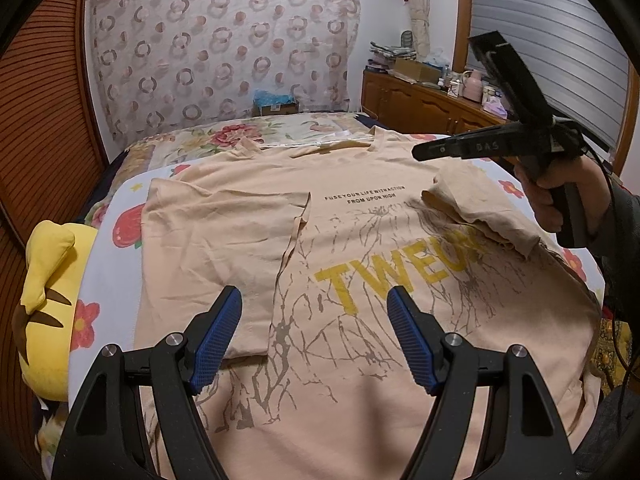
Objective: Fold small clothes
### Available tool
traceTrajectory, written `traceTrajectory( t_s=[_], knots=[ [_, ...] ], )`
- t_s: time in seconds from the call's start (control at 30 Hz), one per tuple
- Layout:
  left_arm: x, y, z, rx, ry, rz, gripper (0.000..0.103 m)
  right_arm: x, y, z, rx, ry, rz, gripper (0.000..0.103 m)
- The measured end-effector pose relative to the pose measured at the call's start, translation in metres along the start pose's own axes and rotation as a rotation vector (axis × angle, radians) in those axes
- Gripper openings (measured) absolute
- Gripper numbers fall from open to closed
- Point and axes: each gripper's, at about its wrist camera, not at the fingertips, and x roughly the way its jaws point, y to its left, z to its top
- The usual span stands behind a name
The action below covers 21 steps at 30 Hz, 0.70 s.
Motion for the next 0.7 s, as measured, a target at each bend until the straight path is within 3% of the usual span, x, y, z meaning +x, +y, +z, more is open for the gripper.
traceTrajectory(
  t_s=[0.07,0.23,0.43,0.7],
  knots=[
    [0.0,0.002,0.0,-0.002,-0.002,0.002,0.076,-0.005,-0.003,-0.004,0.007,-0.021,-0.012,0.024],
    [0.004,0.007,0.003,-0.007,-0.001,0.02,0.076,-0.016,-0.019,-0.026,0.029,-0.035,-0.068,0.041],
    [0.011,0.017,0.011,-0.006,0.0,0.048,0.076,-0.021,-0.039,-0.057,0.057,-0.01,-0.135,0.041],
    [0.024,0.038,0.029,-0.012,0.005,0.082,0.076,-0.023,-0.057,-0.072,0.111,0.004,-0.153,0.041]
  ],
)
